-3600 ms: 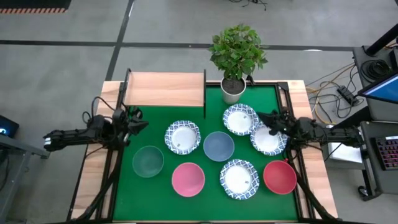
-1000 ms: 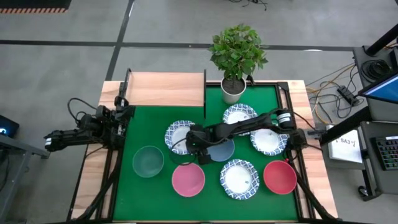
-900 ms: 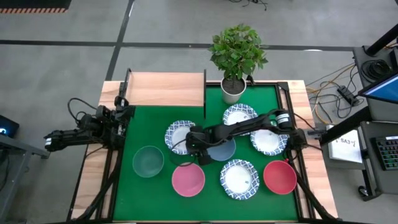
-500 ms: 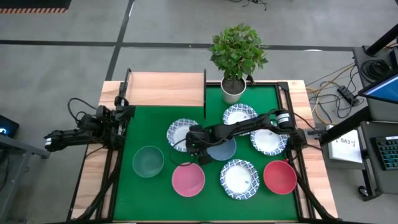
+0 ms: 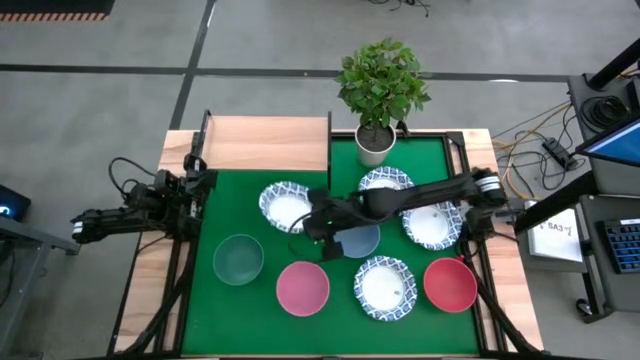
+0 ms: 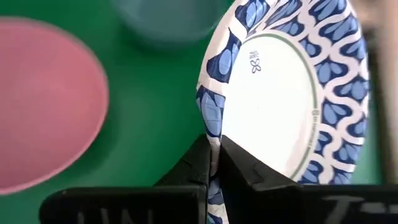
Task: Place and stack bowls onto a shelf
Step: Put the white patterned bowl on the shelf
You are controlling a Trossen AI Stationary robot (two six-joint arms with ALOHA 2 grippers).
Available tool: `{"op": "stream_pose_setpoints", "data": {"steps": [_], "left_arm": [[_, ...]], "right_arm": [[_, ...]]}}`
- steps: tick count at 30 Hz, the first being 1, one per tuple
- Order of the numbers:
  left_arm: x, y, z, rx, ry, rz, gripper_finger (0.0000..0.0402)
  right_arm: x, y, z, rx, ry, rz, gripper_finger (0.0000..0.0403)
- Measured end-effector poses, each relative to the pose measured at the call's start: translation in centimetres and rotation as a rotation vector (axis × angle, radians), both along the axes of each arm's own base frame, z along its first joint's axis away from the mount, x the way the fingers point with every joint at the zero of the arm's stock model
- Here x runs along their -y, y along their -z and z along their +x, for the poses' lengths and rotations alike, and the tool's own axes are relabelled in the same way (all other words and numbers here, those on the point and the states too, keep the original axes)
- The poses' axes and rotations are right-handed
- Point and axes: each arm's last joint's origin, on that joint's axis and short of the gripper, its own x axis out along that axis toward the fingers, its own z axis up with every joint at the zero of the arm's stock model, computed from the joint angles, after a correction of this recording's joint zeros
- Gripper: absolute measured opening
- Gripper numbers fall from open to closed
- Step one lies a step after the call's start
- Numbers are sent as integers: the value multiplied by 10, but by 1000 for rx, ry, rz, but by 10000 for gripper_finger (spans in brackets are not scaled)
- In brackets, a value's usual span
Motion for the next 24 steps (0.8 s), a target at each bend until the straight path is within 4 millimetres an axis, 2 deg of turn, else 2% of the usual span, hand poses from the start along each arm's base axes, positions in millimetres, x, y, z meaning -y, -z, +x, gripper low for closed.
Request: {"op": "stream_pose_setpoints", "data": {"steps": [3,6,12,16,24], "left_arm": [[0,0,0,2,0,0,0],[0,0,0,4,0,0,0],[0,0,0,6,4,-4,0],[0,-1,-1,11,6,-7,0],[0,-1,-1,14,6,-6,0]], "right_arm": [[2,-28,-10,110,34,-67,13],[8,-47,-15,199,87,-138,12],[30,-59,-5,350,123,-228,12],[50,-47,8,347,147,-275,12],[89,-7,26,235,219,-301,12]]}}
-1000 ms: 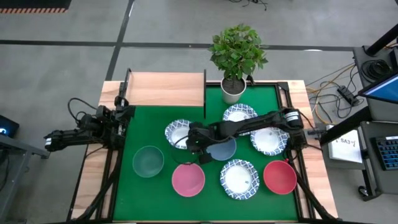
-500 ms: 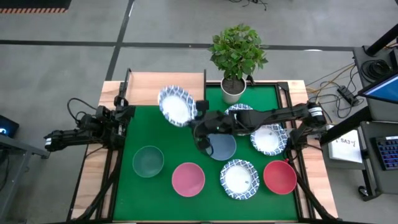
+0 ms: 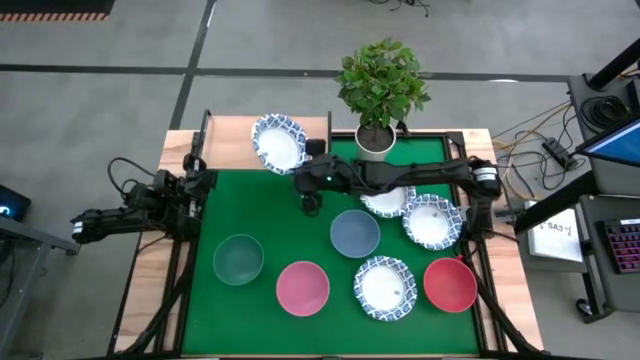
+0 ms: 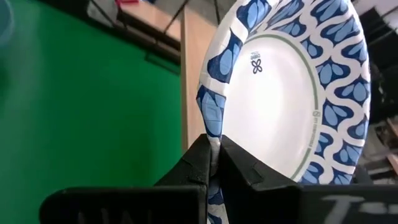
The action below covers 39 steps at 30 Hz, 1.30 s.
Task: Place and stack bowls onto a shelf
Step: Put the white patterned bowl on the shelf, then put the green bowl on the shelf
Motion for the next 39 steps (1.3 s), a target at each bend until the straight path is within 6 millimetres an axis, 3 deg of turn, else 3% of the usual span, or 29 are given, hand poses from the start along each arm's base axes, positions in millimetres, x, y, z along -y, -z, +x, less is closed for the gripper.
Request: {"op": "stream_pose_setpoints", "data": {"steps": [6,12,21,27,32,39], "left_arm": [[0,0,0,0,0,1,0],[0,0,0,-2,-6,7,0],[0,0,0,-2,-7,7,0],[0,0,0,-7,-7,7,0],[0,2,2,-28,-7,6,0],[1,-6,8,-85,105,-33,0]], "right_arm": [[11,19,8,-21,79,-2,21],[14,24,10,-32,123,-20,80],[9,18,7,0,207,-13,152],[-18,4,-5,-19,177,34,160],[-48,-8,-28,-96,167,144,149],[-93,6,-68,-174,137,236,136]]}}
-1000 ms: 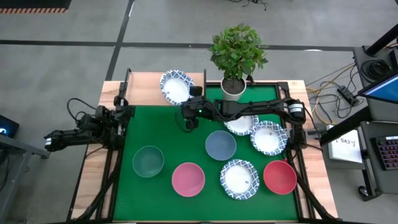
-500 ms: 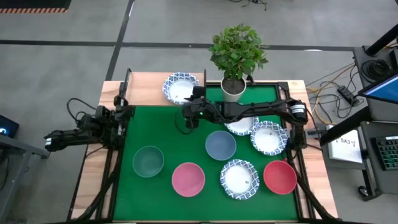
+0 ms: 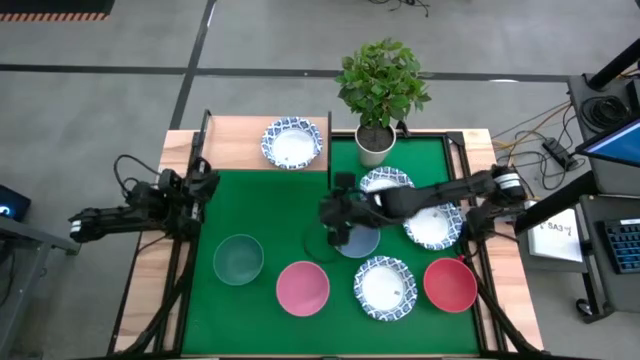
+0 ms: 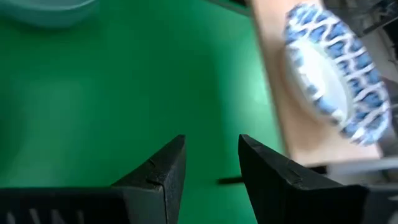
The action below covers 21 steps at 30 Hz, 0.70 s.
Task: Place and stack bowls onto a shelf
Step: Put the green bowl on the shelf
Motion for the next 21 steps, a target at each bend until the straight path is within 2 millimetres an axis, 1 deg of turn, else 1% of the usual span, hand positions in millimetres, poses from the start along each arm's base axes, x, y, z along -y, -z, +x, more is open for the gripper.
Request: {"op": "stream_pose_setpoints", "data": {"steps": [4,6,8,10,12,15,16,18,21], "left_arm": [[2,-14,14,-116,122,-32,0],[2,-18,25,-198,156,-59,0],[2,-22,37,-314,176,-110,0],[1,-24,50,-522,194,-211,0],[2,-20,57,-820,193,-341,0],[6,-13,61,-1262,151,-504,0],[9,-9,61,-1399,137,-532,0],[15,-5,66,-1609,150,-548,0],[27,3,75,-1812,220,-515,0]], "right_arm": [[-19,13,-28,48,-54,21,135],[-23,18,-41,85,-83,19,134],[-24,18,-53,147,-104,24,134],[-22,14,-66,219,-116,30,134],[-20,10,-80,281,-119,40,134],[-15,6,-98,346,-127,41,134],[-13,5,-103,362,-130,37,134],[-11,1,-113,402,-135,36,134],[-8,-1,-125,434,-141,38,134]]}}
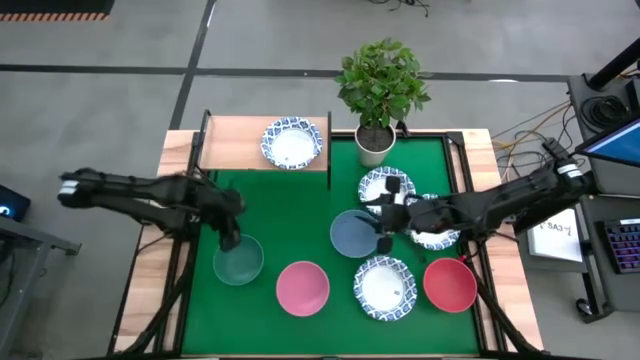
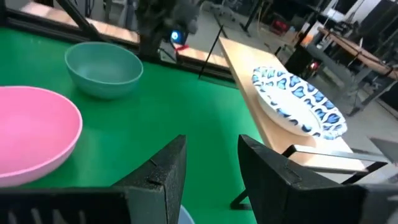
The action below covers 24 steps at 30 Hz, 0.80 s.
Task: Place and stack bowls onto a shelf
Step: Put the green bowl on the shelf
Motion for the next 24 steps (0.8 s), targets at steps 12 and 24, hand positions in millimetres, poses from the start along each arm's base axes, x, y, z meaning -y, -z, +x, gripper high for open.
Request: {"op": "stream_pose_setpoints", "data": {"steps": [12,24], "left_arm": [[19,-3,16,-150,258,53,70],[13,12,14,-157,285,243,131]], "right_arm": [[1,5,-12,6,-82,23,134],[-1,15,-5,-47,-97,4,134]]}}
